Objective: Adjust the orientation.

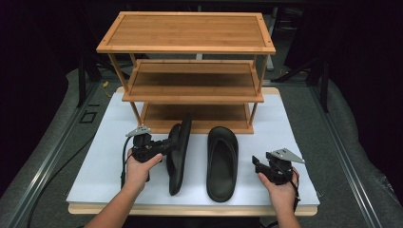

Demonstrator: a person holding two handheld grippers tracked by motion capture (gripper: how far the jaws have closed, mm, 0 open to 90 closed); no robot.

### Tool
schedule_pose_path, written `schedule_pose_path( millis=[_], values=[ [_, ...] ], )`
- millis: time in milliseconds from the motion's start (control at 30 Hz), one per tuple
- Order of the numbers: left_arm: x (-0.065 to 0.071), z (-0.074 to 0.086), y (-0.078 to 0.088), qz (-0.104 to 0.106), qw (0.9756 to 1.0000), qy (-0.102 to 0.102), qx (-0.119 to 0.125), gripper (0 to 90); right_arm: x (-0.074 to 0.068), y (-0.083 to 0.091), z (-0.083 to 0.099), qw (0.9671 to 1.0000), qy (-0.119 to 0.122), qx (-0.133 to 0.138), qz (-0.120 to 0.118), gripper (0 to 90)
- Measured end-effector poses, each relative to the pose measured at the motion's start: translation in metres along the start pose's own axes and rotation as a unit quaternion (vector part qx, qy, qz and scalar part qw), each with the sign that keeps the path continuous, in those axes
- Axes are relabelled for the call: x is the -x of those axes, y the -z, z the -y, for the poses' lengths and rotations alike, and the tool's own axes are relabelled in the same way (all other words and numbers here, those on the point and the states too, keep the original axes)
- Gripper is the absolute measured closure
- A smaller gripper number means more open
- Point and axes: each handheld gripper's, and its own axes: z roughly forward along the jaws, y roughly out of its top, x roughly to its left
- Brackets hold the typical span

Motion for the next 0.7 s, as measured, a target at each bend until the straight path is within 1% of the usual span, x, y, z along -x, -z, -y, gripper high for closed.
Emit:
schedule_pose_path(
  millis=[33, 67, 100, 167, 233, 333, 433, 500, 567, 667, 700],
  values=[
    [0.001, 0.0, 0.0, -0.003, 1.0, -0.006, -0.005, 68.5, 0.0, 0.0, 0.0, 1.0, 0.0, 0.0, 0.0, 41.9],
    [0.004, 0.001, 0.002, -0.015, 0.9996, -0.016, -0.018, 72.7, 0.0, 0.0, 0.0, 1.0, 0.0, 0.0, 0.0, 41.9],
    [0.004, 0.001, 0.002, -0.015, 0.9996, -0.016, -0.018, 75.0, 0.0, 0.0, 0.0, 1.0, 0.0, 0.0, 0.0, 41.9],
    [0.006, 0.002, 0.005, -0.027, 0.9992, -0.021, -0.02, 76.6, 0.0, 0.0, 0.0, 1.0, 0.0, -0.002, -0.001, 41.9],
    [0.007, 0.003, 0.01, -0.041, 0.9985, -0.031, -0.021, 77.6, 0.0, 0.0, 0.0, 1.0, 0.0, -0.001, 0.0, 41.9],
    [0.007, 0.005, 0.013, -0.041, 0.9984, -0.031, -0.024, 78.2, -0.001, 0.0, 0.0, 1.0, 0.001, -0.001, 0.0, 41.9],
    [0.006, 0.009, 0.011, -0.048, 0.9976, -0.036, -0.034, 78.5, -0.001, 0.0, 0.0, 1.0, -0.001, -0.001, 0.0, 42.0],
    [0.003, 0.013, 0.006, -0.051, 0.9972, -0.029, -0.046, 78.5, -0.001, 0.0, 0.0, 1.0, 0.002, -0.003, -0.002, 42.0],
    [0.001, 0.018, 0.0, -0.056, 0.9963, -0.031, -0.056, 78.4, -0.001, 0.0, 0.0, 1.0, 0.002, -0.003, -0.001, 42.0],
    [0.001, 0.024, -0.009, -0.051, 0.9956, -0.034, -0.071, 78.9, -0.001, -0.001, 0.0, 1.0, 0.002, -0.003, 0.0, 42.0],
    [0.001, 0.026, -0.011, -0.051, 0.9951, -0.04, -0.074, 79.0, -0.001, -0.001, 0.0, 1.0, 0.001, -0.003, 0.0, 42.0]
  ],
)
